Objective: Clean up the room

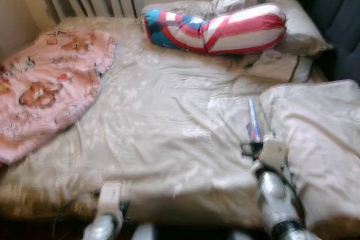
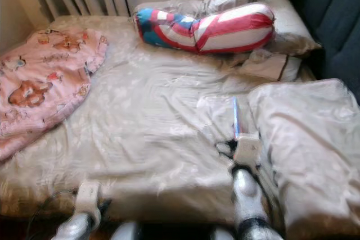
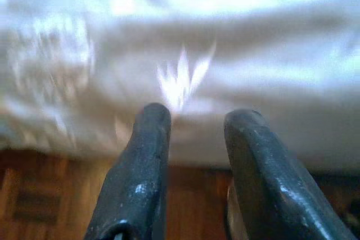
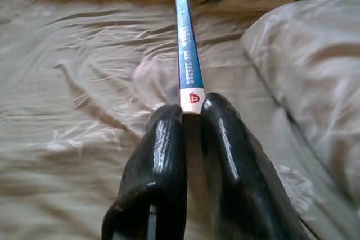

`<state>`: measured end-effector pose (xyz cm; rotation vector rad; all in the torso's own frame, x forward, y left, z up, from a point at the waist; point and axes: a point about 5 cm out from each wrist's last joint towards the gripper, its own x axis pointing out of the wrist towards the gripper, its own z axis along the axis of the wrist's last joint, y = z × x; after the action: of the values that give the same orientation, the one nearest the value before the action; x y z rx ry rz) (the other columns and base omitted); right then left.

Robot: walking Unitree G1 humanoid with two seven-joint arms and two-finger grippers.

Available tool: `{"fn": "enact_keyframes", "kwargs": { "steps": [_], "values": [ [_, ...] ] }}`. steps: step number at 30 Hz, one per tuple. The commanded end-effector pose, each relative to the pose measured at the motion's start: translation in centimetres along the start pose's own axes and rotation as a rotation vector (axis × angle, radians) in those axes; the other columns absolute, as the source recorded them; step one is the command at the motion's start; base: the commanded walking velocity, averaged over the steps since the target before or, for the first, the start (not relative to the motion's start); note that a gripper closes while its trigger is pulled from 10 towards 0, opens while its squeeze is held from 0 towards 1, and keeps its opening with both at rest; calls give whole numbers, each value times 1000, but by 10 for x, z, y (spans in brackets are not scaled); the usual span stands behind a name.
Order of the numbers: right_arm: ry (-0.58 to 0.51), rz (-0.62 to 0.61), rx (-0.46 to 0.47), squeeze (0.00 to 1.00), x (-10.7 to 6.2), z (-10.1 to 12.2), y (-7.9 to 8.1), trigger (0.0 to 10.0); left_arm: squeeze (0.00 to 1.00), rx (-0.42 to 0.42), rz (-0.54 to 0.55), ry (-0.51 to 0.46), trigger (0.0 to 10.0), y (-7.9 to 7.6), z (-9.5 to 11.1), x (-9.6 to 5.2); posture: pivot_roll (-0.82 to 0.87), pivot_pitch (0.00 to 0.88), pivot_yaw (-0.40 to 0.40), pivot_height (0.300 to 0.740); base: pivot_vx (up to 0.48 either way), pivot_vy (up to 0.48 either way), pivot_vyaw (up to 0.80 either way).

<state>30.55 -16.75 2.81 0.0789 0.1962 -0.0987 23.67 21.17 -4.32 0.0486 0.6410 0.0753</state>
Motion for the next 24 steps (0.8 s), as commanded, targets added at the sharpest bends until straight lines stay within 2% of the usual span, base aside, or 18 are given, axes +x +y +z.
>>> {"fn": "enact_keyframes", "kwargs": {
  "steps": [1, 7, 13, 19, 24],
  "values": [
    [-26, 15, -5, 0, 2, 6, -1, 10000, 0, -8, -6, 31, 10000, -3, -10, -3, -16, 20, 36, 636, 0, 0, 0],
    [-3, 67, 12, 0, 0, 1, 7, 10000, 0, -7, -6, 32, 10000, -4, -11, -3, -14, 27, 36, 636, 0, 0, 0],
    [86, 82, 182, 0, 2, -8, 10, 10000, 0, -4, -1, 34, 10000, -1, -13, -5, -2, 43, 41, 636, 0, 0, 0],
    [86, 130, 235, 0, 6, -3, 18, 10000, 0, 2, 2, 36, 10000, 1, -16, -6, 3, 52, 49, 636, 0, 0, 0],
    [106, 188, 322, 0, 12, 3, 26, 10000, 0, 13, 1, 40, 10000, 5, -20, -8, 23, 73, 60, 636, 0, 0, 0]
  ]
}}
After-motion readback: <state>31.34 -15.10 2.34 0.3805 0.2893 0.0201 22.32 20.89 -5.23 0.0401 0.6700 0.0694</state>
